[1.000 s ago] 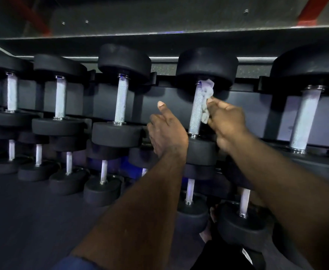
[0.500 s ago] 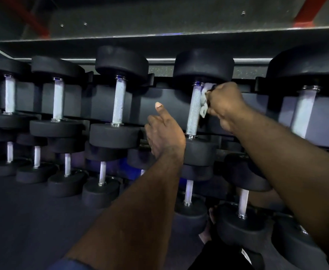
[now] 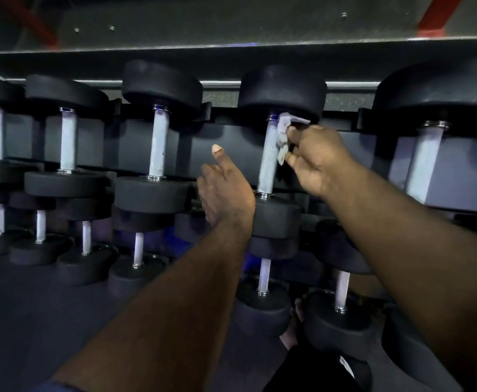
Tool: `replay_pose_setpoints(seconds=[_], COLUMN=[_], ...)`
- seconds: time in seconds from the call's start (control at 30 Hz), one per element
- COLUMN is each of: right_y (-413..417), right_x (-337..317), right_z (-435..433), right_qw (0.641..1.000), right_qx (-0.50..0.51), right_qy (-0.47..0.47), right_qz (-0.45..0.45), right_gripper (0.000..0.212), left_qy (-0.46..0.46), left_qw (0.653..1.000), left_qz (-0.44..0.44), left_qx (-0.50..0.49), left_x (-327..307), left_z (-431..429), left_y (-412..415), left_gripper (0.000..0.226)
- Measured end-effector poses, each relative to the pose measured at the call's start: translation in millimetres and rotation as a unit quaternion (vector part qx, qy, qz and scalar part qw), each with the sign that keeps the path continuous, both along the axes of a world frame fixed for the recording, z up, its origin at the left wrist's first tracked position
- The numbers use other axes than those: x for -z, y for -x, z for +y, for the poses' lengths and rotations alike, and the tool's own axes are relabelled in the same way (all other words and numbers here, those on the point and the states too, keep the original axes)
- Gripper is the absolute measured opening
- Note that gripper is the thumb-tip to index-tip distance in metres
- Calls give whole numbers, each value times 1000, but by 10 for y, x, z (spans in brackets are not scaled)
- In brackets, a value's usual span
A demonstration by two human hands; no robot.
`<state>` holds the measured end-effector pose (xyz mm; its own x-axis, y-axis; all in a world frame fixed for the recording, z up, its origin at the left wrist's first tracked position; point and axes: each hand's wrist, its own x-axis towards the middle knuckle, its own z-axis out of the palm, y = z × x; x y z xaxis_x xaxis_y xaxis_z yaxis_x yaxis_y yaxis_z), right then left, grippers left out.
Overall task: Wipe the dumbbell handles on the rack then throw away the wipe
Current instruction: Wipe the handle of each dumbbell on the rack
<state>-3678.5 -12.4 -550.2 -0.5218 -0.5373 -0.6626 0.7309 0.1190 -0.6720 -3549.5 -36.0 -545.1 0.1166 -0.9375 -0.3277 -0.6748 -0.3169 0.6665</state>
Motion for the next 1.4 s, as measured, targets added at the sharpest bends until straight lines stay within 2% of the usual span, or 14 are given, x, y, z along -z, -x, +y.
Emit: replay_pose_setpoints(seconds=[0.13,0.3,0.43,0.63,0.73,0.8,0.87,0.9,0.97,1.0,1.03,1.17,1.23,1.4], right_y=[-54,133,118,100,-120,-292,-347,-318,-229,-185,-168,-178,-171,-224], right_x=[39,-27,-29,-71,-70,15,147,227,330,357,359,293,194,-32], right_z=[-148,-191,-211,-211,-76,-18,-23,-41,-61,-74,-81,1,62,154], right_qw=[996,996,997,995,990,973,918,869,716,641,588,438,398,372], right_qx=[84,52,29,72,139,176,103,23,-138,-188,-229,-377,-418,-446], right_qy=[-12,-39,-70,-33,-15,-17,-10,-1,-15,-27,-36,-99,-133,-208], right_qz=[-30,-56,-25,-68,15,151,383,495,684,744,775,810,806,787], right_gripper=[28,43,42,44,29,35,32,22,7,10,18,45,48,60], left_qy=[5,3,-3,-10,-13,-13,-12,-13,-16,-13,-11,-13,-12,-20], left_qw=[1000,1000,1000,1000,1000,1000,1000,1000,1000,1000,1000,1000,1000,999], left_qz=[-1,0,8,18,9,7,6,8,7,10,12,19,23,27], left_qx=[-1,-3,1,6,5,4,3,3,3,4,2,-3,-6,-5], left_x=[-14,3,2,-15,-15,-20,-27,-23,-30,-25,-19,-6,-4,17], left_z=[-9,7,-6,-24,-18,-19,-24,-29,-25,-29,-33,-42,-40,-33], left_y=[1,7,0,-13,-7,2,-5,-5,-17,-16,-16,-32,-34,-37], left_gripper=[68,67,67,67,67,67,67,67,67,67,67,67,67,68])
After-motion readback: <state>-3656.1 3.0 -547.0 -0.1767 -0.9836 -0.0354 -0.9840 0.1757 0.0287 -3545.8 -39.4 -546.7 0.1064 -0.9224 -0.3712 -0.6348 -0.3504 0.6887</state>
